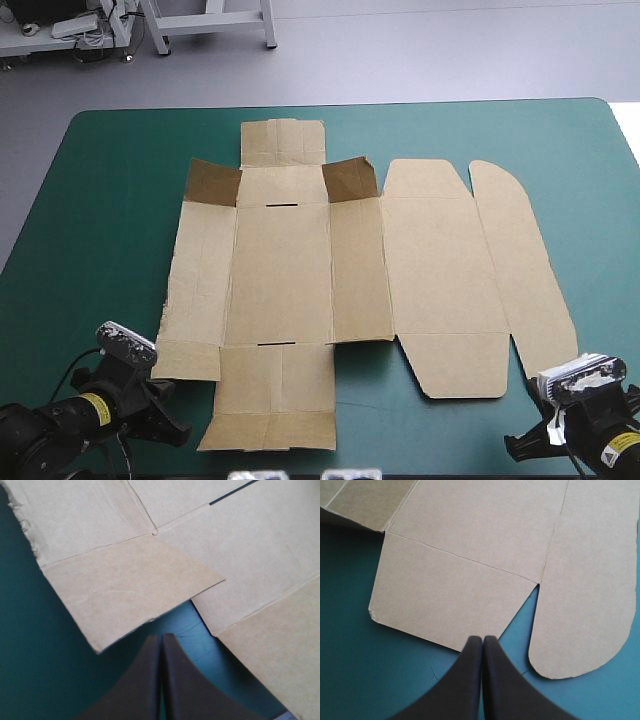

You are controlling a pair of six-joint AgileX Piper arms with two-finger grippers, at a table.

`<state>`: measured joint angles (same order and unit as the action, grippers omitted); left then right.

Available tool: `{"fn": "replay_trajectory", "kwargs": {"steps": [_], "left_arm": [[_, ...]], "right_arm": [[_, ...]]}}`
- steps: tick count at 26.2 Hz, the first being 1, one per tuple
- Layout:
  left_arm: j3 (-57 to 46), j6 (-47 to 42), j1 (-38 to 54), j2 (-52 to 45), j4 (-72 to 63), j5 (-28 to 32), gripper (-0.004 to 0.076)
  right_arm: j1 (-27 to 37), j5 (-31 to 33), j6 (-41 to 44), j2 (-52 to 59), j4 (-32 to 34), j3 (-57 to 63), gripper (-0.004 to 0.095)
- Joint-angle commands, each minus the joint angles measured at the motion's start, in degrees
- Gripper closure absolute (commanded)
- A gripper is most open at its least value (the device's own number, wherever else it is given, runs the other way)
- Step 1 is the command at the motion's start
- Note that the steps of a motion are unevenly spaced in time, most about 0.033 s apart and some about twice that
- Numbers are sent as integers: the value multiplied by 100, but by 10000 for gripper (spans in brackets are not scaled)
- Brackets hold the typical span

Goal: Fold the box

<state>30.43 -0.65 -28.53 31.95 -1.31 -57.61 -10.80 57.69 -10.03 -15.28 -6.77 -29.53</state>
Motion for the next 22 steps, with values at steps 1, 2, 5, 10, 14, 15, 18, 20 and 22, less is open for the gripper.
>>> {"fn": "replay_trajectory", "kwargs": {"steps": [1, 2, 5, 10, 14, 15, 18, 20, 22], "left_arm": [[155, 4, -40, 25, -48, 263, 733], [155, 4, -40, 25, -48, 263, 733], [155, 4, -40, 25, -102, 253, 733], [532, -45, -40, 108, -546, 160, 733], [1083, -69, -40, 439, -523, 105, 733], [1222, -69, -40, 554, -496, 132, 733], [1573, -69, -40, 935, -376, 170, 733], [1807, -69, -40, 1292, -202, 221, 733], [1996, -69, -40, 1679, -49, 306, 731]], "right_arm": [[10, -352, -29, -70, -34, -142, 921], [10, -352, -29, -70, -34, -142, 921], [10, -352, -29, -70, -23, -142, 921], [10, -474, -29, -70, -23, -142, 921], [10, -739, -29, -70, -23, -142, 921], [10, -767, -29, -70, -23, -142, 921], [10, -793, -29, -70, -23, -142, 921], [10, -793, -29, -70, -23, -142, 921], [10, -782, -29, -70, -23, -142, 921]]}}
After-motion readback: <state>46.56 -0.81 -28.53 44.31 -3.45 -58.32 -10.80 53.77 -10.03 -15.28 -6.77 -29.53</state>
